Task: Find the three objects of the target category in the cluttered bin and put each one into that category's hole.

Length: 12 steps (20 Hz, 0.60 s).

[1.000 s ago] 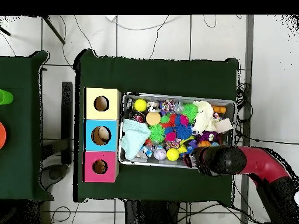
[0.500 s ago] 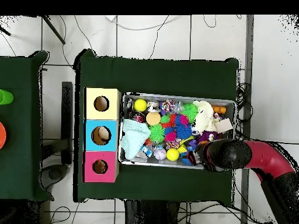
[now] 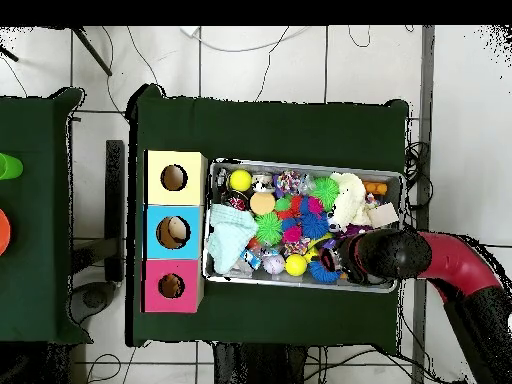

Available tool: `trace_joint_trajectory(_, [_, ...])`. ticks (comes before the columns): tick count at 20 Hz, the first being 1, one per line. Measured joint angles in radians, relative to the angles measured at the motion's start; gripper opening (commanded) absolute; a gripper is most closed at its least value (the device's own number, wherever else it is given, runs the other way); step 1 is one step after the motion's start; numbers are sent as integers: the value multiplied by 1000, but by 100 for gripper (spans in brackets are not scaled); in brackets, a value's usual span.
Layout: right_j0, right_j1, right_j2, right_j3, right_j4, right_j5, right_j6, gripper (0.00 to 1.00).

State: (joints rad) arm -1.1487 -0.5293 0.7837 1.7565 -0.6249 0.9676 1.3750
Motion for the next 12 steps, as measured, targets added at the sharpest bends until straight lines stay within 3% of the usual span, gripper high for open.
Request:
trace_joint_trajectory(5, [-13,51,0,-59,-13,13,-42,100])
trace_joint_trajectory(12, [-48,109,-1,-170,-31,102,-191,100])
